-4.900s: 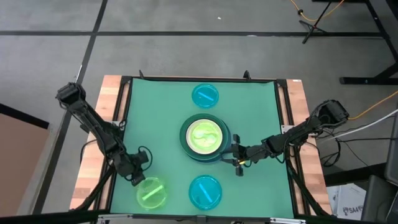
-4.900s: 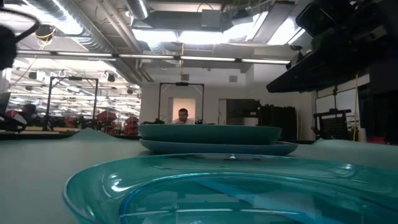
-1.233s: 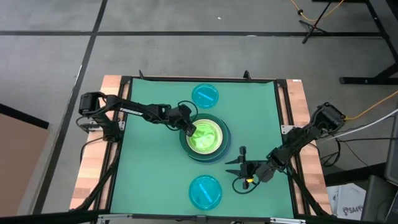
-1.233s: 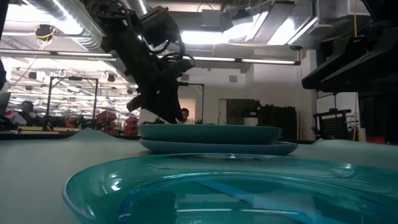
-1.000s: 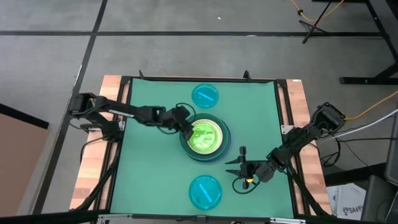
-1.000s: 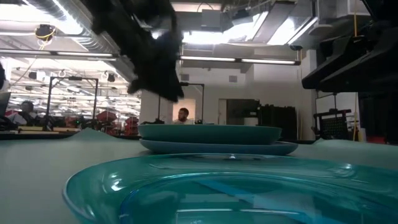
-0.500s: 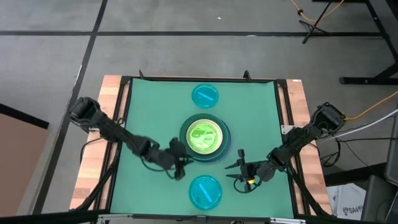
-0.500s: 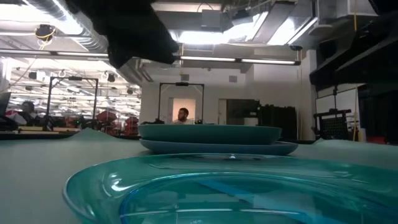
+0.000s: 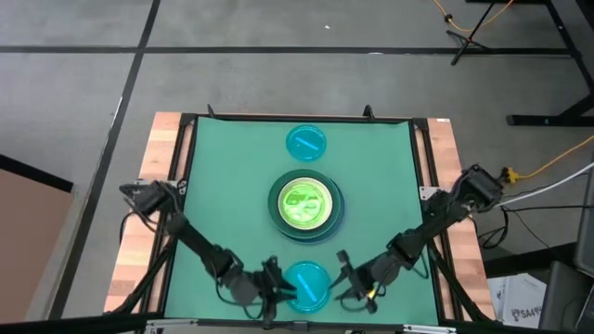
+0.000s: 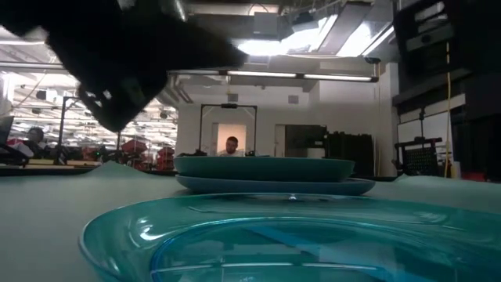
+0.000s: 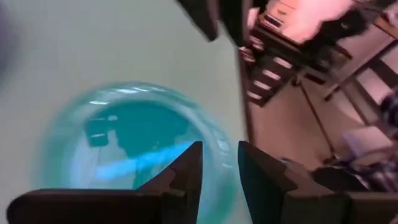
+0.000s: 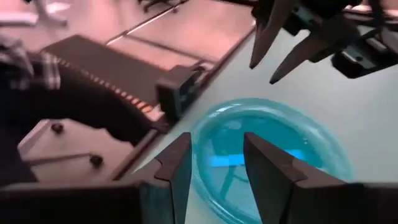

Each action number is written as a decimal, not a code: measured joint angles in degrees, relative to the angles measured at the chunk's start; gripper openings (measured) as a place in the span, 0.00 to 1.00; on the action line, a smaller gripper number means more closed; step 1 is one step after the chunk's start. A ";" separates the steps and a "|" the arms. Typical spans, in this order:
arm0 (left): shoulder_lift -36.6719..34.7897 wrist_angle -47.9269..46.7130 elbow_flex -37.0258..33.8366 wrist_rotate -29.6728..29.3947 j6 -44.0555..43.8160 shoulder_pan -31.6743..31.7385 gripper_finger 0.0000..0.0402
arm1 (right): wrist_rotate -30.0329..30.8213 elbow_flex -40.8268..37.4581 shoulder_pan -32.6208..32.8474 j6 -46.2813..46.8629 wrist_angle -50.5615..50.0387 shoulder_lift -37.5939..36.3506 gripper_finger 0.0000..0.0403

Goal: Stack plastic plates
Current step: Stack the bottom blue plate on top of the green plate, then stack the blue plate on top of the blue plate

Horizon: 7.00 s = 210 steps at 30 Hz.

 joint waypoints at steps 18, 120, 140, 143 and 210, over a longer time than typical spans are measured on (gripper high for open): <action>6.07 -8.92 8.67 -8.68 -0.43 -4.79 0.24 | 7.95 14.01 7.07 -5.94 -21.97 9.74 0.34; -31.16 -28.21 -18.27 -13.57 11.92 4.16 0.24 | 1.37 15.69 -29.77 -23.84 -34.46 0.33 0.00; -31.16 -27.43 -18.69 -7.85 14.98 5.35 0.24 | -1.58 15.71 -30.92 -17.83 -37.58 2.85 0.05; -31.16 -27.39 -18.69 -7.51 14.61 5.23 0.24 | -1.63 15.71 -30.85 -15.61 -37.66 2.85 0.11; -49.30 -22.45 -37.37 5.98 35.53 30.06 0.24 | -22.98 19.68 -82.67 19.92 -37.71 9.18 0.35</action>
